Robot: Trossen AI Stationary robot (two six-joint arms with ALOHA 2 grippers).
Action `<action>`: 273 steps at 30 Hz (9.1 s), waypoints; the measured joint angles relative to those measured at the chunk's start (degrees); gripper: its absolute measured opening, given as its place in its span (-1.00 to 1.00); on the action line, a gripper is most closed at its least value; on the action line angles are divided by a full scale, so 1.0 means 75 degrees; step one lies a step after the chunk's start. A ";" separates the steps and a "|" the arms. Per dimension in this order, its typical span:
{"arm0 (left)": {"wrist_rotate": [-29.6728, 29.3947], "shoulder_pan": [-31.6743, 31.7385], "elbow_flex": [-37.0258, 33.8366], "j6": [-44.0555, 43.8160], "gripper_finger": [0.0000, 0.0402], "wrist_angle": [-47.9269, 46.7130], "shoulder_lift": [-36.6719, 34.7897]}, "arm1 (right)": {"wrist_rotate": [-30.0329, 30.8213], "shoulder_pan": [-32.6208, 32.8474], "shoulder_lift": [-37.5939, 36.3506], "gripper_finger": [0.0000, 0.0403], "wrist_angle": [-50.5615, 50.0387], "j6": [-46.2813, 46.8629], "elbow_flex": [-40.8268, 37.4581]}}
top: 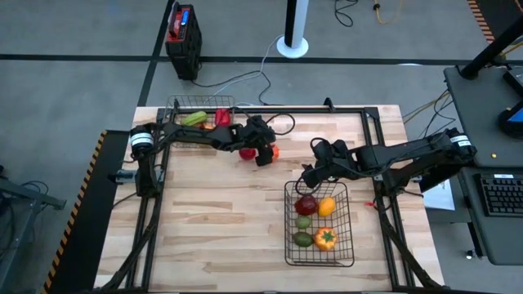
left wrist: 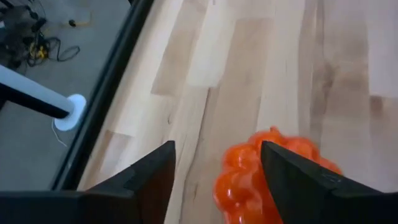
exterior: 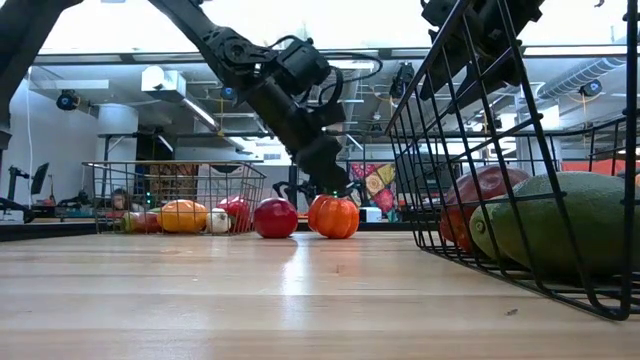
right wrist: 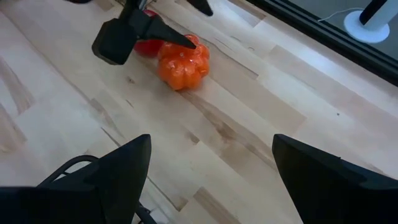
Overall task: Sort produce into baskets
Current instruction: Put the orange pumpkin into the gold wire basket
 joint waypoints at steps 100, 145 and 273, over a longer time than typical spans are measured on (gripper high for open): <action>-0.0504 -0.1655 -0.3206 -0.0476 -1.00 0.1713 -0.1558 | -0.0006 0.0000 0.0000 0.62 0.0543 -0.0192 -0.0110; -0.0827 -0.1445 -0.2736 -0.0147 -1.00 0.3370 -0.0867 | 0.0061 -0.0003 0.0000 0.62 0.0828 -0.0458 -0.0108; -0.2614 -0.3649 -0.5431 -0.0235 -1.00 0.1933 -0.7722 | -0.3723 -0.4849 0.6466 0.78 -0.1657 -0.0980 0.6689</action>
